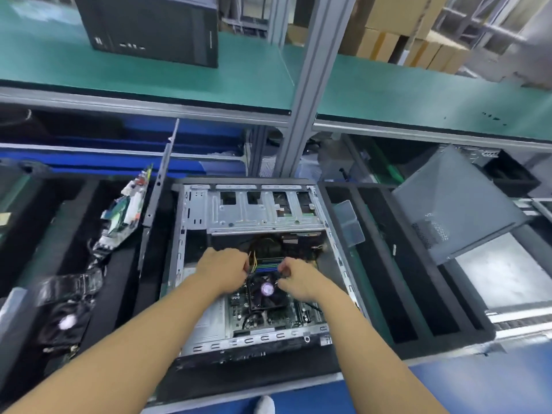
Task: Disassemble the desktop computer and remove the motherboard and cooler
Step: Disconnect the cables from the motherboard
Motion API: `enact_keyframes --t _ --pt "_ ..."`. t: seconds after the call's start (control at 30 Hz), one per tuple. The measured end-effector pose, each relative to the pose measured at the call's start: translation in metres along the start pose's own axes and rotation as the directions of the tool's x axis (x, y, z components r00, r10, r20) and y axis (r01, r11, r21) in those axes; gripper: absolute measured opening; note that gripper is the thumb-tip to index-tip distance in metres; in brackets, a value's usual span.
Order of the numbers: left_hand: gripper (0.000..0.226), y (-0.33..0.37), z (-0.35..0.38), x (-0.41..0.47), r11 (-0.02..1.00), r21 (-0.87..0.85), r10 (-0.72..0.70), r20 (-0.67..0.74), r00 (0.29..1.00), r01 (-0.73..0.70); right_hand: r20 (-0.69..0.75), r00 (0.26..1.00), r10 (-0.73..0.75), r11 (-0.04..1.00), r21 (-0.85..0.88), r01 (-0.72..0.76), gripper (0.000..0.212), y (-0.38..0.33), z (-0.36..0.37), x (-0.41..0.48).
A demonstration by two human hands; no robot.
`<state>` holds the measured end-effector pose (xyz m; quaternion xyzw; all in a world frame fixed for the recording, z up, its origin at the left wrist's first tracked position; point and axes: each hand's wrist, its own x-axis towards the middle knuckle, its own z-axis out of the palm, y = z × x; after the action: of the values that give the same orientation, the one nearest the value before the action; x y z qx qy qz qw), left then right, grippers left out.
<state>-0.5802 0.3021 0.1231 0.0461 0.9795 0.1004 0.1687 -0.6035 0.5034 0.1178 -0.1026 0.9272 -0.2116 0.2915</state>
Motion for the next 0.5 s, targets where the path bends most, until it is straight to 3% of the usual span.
enact_keyframes --t 0.07,0.2,0.37,0.5 --pt "0.024 -0.001 0.002 -0.003 0.993 0.059 -0.098 0.009 0.995 0.098 0.025 1.000 0.016 0.999 -0.037 -0.015 0.050 0.001 0.010 -0.001" --pt "0.017 -0.001 -0.005 0.004 0.974 0.029 -0.227 0.137 0.964 0.225 -0.020 1.000 -0.020 0.997 -0.074 0.018 0.051 0.008 0.020 0.000" --pt "0.049 0.001 -0.006 0.035 0.950 -0.149 -0.219 0.307 0.926 0.274 -0.051 0.998 -0.035 0.998 0.052 0.038 0.038 0.018 0.013 0.009" --pt "0.068 0.011 0.003 0.066 0.947 -0.166 -0.218 0.302 0.928 0.276 -0.039 0.998 -0.055 0.985 0.160 0.060 0.032 0.027 0.012 0.021"
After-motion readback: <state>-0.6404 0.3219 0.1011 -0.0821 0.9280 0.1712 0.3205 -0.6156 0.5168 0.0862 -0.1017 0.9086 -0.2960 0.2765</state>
